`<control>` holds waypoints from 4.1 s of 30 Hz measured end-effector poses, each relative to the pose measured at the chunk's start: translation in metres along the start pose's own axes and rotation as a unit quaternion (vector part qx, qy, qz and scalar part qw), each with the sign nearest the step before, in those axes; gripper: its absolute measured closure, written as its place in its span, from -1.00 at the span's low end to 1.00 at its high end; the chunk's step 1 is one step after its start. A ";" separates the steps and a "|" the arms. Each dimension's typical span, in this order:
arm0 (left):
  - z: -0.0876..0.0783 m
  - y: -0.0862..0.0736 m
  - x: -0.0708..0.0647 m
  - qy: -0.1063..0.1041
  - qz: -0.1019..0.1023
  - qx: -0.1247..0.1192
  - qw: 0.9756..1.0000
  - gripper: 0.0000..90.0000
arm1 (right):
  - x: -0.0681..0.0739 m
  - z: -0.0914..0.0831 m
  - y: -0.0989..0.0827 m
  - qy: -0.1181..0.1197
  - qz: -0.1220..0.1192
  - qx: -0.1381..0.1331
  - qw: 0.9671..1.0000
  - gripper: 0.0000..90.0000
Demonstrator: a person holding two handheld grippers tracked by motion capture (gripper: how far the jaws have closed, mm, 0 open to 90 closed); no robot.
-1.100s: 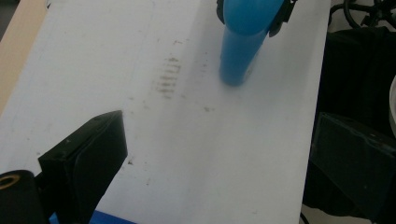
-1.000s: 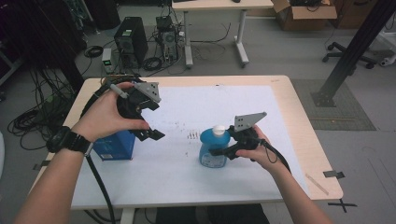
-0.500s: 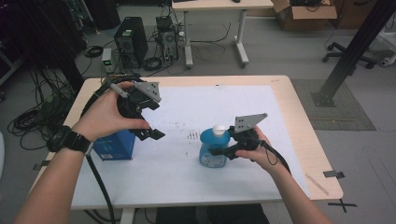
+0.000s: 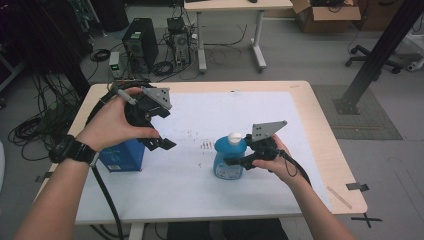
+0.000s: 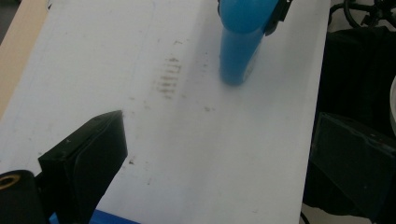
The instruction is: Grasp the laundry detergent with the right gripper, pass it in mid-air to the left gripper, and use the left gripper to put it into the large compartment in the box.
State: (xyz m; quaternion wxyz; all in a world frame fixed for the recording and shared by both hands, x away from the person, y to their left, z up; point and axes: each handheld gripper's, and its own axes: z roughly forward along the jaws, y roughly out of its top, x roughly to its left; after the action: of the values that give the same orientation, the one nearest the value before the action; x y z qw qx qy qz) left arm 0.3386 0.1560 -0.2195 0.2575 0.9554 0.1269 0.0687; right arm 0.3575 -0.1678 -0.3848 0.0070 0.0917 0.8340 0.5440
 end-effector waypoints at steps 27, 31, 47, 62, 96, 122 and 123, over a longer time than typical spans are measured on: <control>-0.013 0.008 -0.001 0.005 0.010 -0.004 1.000 -0.91 | -0.005 -0.026 0.058 0.028 -0.004 0.001 1.000 -0.07; -0.016 0.015 -0.002 0.005 0.017 -0.003 1.000 -0.91 | -0.004 -0.031 0.078 0.033 -0.015 0.005 0.999 -0.07; -0.036 0.043 -0.004 0.009 0.036 -0.002 0.999 -0.92 | 0.001 -0.024 0.145 0.057 -0.054 0.027 0.997 -0.06; -0.041 0.055 -0.006 0.006 0.045 -0.003 0.999 -0.92 | 0.012 0.018 0.167 0.085 -0.076 0.063 0.991 -0.06; -0.030 0.077 -0.014 -0.008 0.072 0.066 0.995 -0.77 | 0.024 0.050 0.174 0.104 -0.090 0.075 0.988 -0.05; -0.023 0.083 -0.013 -0.022 0.069 0.087 0.994 -0.53 | 0.025 0.049 0.170 0.103 -0.093 0.077 0.987 -0.05; -0.023 0.083 -0.013 -0.022 0.069 0.087 0.994 -0.53 | 0.025 0.049 0.170 0.103 -0.093 0.076 0.987 -0.05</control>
State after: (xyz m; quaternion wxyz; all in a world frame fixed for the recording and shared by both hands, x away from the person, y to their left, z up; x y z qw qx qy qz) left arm 0.3383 0.0939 -0.1586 0.1708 0.9820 0.0601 0.0539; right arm 0.3632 -0.0532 -0.2481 -0.0349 -0.0425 0.8742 0.4824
